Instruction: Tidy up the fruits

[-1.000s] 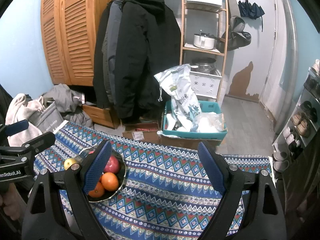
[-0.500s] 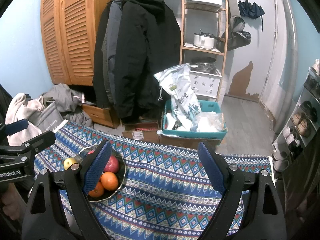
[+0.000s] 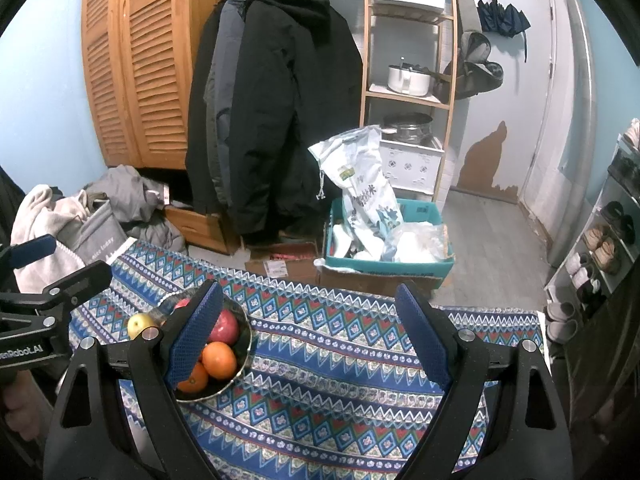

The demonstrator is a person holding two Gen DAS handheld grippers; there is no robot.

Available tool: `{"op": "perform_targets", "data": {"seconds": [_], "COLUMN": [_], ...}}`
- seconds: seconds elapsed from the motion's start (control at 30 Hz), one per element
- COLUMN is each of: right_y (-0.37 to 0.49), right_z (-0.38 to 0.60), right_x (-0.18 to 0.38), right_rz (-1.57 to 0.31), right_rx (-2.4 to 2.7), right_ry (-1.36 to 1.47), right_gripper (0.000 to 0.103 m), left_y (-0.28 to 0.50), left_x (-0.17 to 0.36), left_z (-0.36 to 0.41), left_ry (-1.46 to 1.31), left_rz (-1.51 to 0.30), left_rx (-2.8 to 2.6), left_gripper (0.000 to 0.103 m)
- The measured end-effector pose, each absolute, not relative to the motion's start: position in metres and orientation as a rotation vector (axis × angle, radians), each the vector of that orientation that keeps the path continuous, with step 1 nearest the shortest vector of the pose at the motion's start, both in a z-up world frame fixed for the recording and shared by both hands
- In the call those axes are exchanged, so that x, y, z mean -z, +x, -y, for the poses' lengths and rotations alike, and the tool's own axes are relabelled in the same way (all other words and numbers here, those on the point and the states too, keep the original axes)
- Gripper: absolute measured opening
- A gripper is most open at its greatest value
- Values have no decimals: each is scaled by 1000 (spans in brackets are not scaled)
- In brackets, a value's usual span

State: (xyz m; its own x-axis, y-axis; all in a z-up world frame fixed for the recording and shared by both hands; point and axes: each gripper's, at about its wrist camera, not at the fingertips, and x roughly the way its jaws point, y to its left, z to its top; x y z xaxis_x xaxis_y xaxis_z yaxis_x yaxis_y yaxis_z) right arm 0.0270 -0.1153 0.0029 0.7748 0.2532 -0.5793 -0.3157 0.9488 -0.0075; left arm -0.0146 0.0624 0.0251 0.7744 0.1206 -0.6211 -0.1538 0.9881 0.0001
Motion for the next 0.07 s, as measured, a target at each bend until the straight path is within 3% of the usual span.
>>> {"op": "perform_targets", "data": {"seconds": [0.07], "right_y": [27], "right_z": [115], "right_x": [-3], "right_rz": [-611], "right_rx": [-308], "right_ry": [-107], "right_gripper": [87], "left_y": [-14], "left_x": [-26], "left_z": [-62], "left_ry": [-49], "left_rz": [-674], "left_rx": [-140], "left_gripper": [102]}}
